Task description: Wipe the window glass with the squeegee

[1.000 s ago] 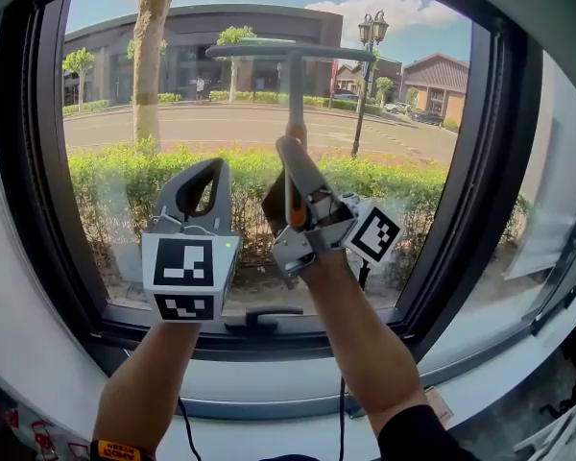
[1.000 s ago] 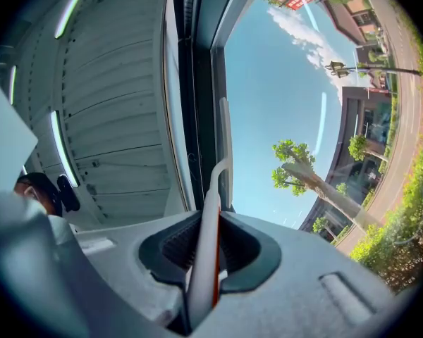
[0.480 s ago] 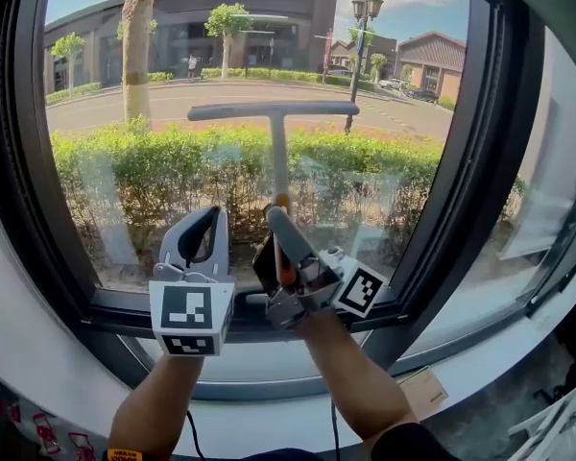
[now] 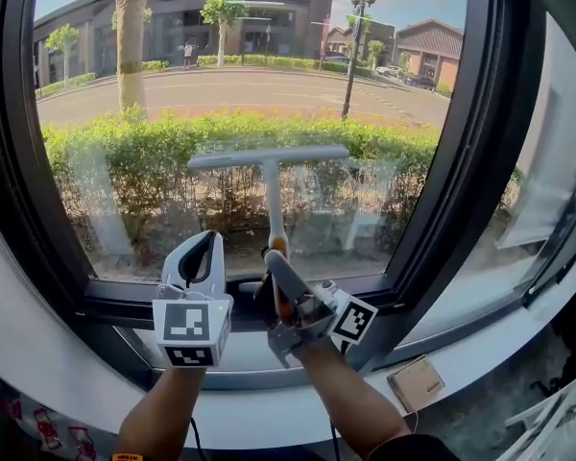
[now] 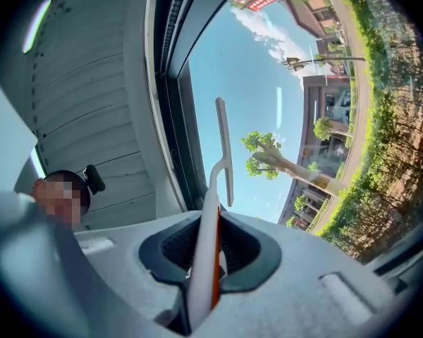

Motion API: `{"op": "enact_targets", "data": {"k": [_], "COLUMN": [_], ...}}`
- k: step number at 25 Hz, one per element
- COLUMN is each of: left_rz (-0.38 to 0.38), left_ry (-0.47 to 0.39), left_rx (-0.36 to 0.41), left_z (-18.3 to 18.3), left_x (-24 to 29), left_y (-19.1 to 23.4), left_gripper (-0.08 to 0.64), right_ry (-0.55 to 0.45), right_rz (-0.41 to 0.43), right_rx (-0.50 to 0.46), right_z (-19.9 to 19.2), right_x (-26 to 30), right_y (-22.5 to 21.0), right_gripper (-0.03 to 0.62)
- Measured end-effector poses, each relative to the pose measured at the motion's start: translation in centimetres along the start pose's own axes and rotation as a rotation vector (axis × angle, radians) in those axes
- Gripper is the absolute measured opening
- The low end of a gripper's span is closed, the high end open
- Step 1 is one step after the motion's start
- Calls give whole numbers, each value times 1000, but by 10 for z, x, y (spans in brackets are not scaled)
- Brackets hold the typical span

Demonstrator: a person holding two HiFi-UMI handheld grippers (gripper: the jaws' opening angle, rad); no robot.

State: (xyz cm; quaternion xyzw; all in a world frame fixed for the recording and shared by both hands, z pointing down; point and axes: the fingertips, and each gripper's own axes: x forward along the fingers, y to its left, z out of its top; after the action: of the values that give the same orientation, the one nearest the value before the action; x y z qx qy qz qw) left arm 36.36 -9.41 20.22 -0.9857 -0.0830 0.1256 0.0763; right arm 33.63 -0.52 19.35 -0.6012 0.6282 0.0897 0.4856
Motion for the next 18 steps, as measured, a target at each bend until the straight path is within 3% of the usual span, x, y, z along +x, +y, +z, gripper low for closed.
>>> {"op": "enact_targets", "data": {"k": [12,18], "left_rz": [-18,-11], "left_ry": [47,23], "left_rx": [-14,-6], "left_z": [-20,-1], "left_x": [0,5], "left_y": [-23,-28], "left_gripper": [15,15], "right_ry": [17,10], "right_rz": [-39,-6], "right_rx": [11,-10], "right_z": [-9,9], "right_x": [-34,-34], "right_y": [-11,2], "right_gripper": [42,41]}}
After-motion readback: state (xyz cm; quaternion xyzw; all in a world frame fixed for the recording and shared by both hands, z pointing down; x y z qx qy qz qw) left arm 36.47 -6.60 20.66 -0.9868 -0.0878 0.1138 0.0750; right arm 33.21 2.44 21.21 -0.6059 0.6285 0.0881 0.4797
